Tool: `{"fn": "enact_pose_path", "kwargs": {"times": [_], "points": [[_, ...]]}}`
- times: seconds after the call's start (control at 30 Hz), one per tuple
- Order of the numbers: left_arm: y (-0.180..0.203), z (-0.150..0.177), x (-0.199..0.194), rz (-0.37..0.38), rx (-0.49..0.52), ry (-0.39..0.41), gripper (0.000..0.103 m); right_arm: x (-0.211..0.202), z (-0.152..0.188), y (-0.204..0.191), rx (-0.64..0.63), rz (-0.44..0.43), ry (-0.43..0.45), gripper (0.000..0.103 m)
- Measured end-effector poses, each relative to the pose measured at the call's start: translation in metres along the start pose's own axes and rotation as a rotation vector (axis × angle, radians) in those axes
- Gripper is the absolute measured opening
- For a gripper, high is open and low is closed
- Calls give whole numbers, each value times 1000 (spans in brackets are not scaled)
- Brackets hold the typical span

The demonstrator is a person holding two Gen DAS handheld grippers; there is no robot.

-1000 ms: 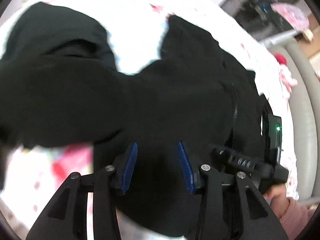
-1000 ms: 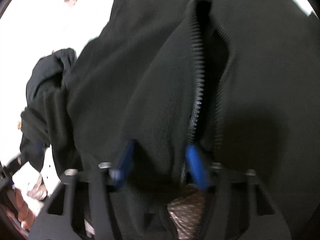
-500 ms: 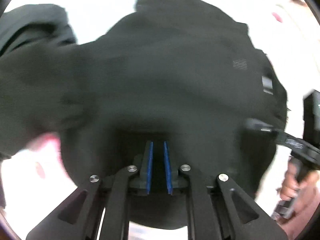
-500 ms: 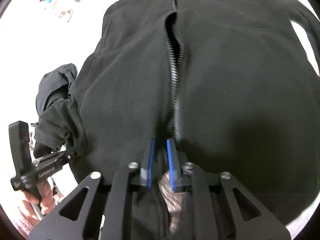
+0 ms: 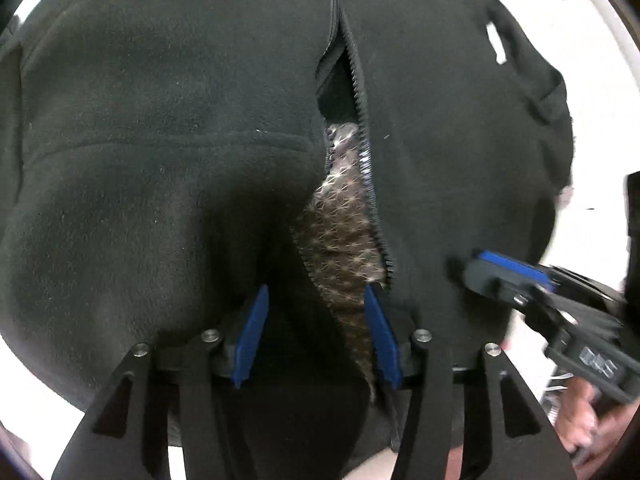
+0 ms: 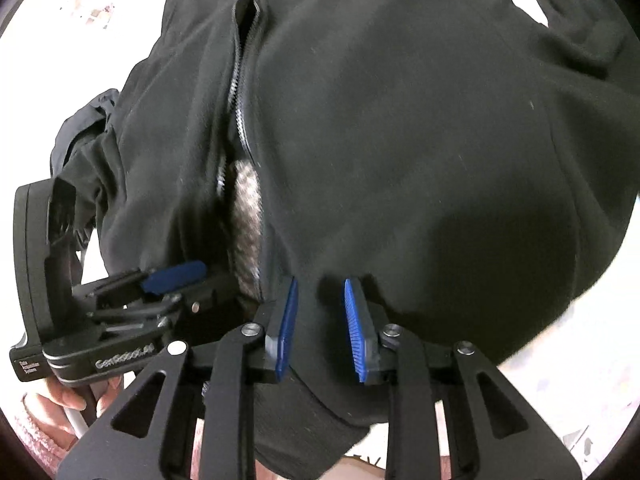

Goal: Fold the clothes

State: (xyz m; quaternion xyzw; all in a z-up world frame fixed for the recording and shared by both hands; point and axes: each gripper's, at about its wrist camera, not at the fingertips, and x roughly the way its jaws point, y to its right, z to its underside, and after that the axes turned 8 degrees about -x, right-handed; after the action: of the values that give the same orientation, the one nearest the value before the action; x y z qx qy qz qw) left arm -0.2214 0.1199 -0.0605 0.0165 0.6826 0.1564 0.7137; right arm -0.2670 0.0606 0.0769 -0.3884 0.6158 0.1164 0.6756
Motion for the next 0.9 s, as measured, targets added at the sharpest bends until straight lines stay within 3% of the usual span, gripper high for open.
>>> {"fn": "enact_pose_path", "kwargs": {"times": [0.13,0.3,0.33,0.37,0.4,0.47,0.57,0.67,0.8,0.9], "points": [[18,14,2,-171,4,43,51,-2,6,7,2,-4,-17,24],[20,40,5,-280,53,51,49,-1,11,5,-34,-77,-49,32],[21,43,11,-294,73,50,44,3,13,5,-44,-94,-74,32],[21,46,16,-307,93,49,33,8,16,5,-43,-102,-88,32],[21,47,19,-306,105,49,30,13,19,4,-41,-109,-101,32],[15,46,10,-196,76,60,19,16,24,6,-9,-97,-104,32],[8,52,-21,14,32,102,17,7,25,10,21,-108,-72,32],[15,65,-44,136,82,106,16,1,24,14,37,-127,-60,32],[41,60,-31,213,148,21,16,-11,18,15,23,-121,-19,32],[33,19,15,214,110,-109,26,-20,12,18,37,-105,16,32]]}}
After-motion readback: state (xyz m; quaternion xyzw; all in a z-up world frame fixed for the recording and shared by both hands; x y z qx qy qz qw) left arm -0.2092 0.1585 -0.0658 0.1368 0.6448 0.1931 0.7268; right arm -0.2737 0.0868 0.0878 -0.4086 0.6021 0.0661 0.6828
